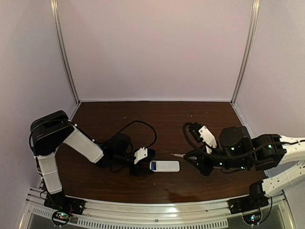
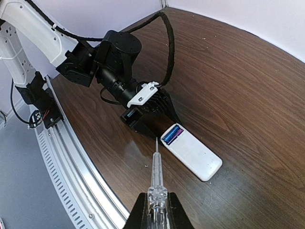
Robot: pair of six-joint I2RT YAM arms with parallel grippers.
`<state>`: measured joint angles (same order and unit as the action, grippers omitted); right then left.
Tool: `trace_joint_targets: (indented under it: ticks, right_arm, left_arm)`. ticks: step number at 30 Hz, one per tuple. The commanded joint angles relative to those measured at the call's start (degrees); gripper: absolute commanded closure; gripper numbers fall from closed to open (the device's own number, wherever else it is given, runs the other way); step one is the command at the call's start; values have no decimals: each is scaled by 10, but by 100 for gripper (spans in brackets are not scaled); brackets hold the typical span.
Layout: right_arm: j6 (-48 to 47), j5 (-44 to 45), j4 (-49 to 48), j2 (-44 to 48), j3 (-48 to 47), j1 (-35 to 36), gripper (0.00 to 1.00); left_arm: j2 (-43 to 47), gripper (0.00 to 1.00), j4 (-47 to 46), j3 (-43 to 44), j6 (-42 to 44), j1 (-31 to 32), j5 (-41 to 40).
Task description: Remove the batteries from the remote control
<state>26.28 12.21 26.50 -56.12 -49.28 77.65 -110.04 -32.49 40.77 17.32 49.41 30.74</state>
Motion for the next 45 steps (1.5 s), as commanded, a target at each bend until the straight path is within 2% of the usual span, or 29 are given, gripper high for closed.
trace_joint_targets:
  ticks: [1, 8, 13, 18, 24, 32, 45]
  right_arm:
    - [-34, 21, 32, -20, -37, -5, 100]
    - [-67, 11, 63, -61, -80, -5, 100]
    - [-80, 37, 96, -85, -108, -5, 100]
    - [-86, 41, 135, -107, -143, -6, 100]
    - [-92, 33, 171, -129, -162, -6, 100]
    - [-117, -30, 170, -187, -169, -6, 100]
    - [-152, -5, 157, -250, -197, -9, 100]
  left_arm:
    - [41, 75, -36, -23, 23, 26, -68]
    - [86, 85, -67, -52, 36, 59, -151]
    - [98, 100, -73, -55, 58, 84, -197]
    - [97, 100, -141, -87, 101, 113, -240]
    - [100, 100, -170, -104, 121, 116, -220]
    - [103, 100, -186, -117, 126, 119, -194]
    - [100, 100, -237, -139, 133, 128, -167]
